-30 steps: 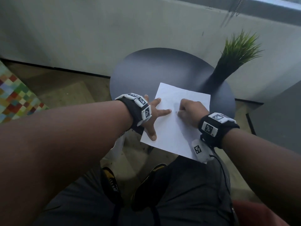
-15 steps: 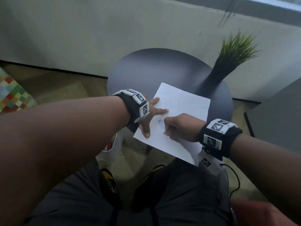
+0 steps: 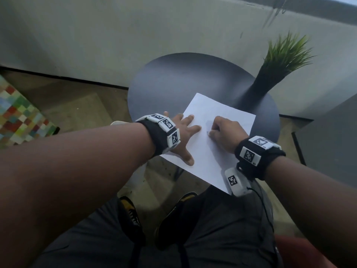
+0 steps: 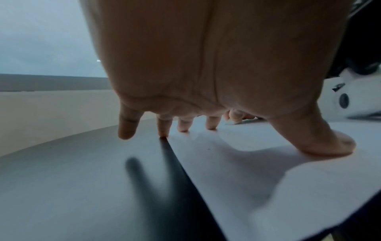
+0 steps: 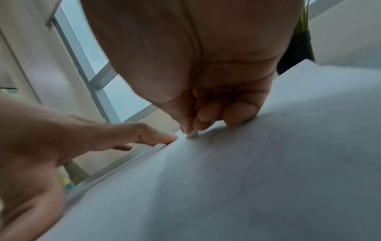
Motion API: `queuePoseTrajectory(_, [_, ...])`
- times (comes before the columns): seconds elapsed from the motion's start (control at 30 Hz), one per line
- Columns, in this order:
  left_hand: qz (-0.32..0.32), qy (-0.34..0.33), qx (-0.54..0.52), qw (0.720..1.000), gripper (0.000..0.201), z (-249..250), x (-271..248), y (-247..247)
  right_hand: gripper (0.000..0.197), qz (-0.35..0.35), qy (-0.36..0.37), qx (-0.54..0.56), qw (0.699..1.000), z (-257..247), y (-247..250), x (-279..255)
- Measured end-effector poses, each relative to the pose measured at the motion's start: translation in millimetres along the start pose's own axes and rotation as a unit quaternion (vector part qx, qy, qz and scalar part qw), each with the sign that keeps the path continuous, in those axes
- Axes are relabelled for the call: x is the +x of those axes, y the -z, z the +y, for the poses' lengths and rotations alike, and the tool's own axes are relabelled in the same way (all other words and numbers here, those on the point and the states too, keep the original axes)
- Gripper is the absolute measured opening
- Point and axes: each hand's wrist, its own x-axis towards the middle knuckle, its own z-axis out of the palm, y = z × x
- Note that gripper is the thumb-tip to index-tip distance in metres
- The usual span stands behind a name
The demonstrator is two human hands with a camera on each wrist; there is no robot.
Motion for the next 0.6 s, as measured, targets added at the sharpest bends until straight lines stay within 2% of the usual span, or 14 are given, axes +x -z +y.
queuePoseTrajectory(0.07, [0.003,-0.004,-0.006,1.000,0.125,-2,0,-2,0.009,-0.015,0.063,-0.018,0.998,-9,-6,-9])
queuePoseTrajectory(0.13, [-0.004,-0.005,-0.007,1.000,0.127,-5,-1,-4,0.008,-0.106,0.168,-0.050,0.979,-20,-8,-24])
queuePoseTrajectory(0.17, [-0.008,-0.003,-0.006,1.000,0.127,-5,0,-4,0.007,-0.143,0.192,-0.064,0.969,-20,-6,-26])
queuePoseTrajectory(0.2, [-0.010,-0.002,-0.006,1.000,0.127,-5,1,-5,0.008,-0.144,0.183,-0.070,0.970,-18,-3,-22])
queuePoseTrajectory(0.3, [-0.016,0.003,-0.014,1.000,0.127,-2,2,-3,0.011,-0.030,0.053,-0.050,0.997,2,7,-1])
queuePoseTrajectory(0.33, [-0.021,0.003,-0.014,1.000,0.127,-2,2,-2,0.011,-0.011,0.046,-0.054,0.997,4,5,-2])
queuePoseTrajectory(0.37, [-0.023,0.003,-0.012,1.000,0.127,-2,1,-1,0.011,-0.020,0.075,-0.070,0.995,1,2,-7])
queuePoseTrajectory(0.47, [-0.023,-0.005,-0.002,1.000,0.128,-2,3,2,0.007,-0.131,0.190,-0.076,0.970,-14,-7,-28])
queuePoseTrajectory(0.5, [-0.021,-0.007,0.001,1.000,0.128,-3,4,2,0.006,-0.140,0.188,-0.066,0.970,-14,-4,-27])
queuePoseTrajectory(0.53, [-0.017,-0.008,0.003,1.000,0.129,-2,5,2,0.006,-0.116,0.153,-0.058,0.980,-10,-1,-20])
queuePoseTrajectory(0.6, [-0.015,-0.008,0.007,1.000,0.128,-2,6,2,0.008,-0.024,0.065,-0.048,0.996,0,3,-5])
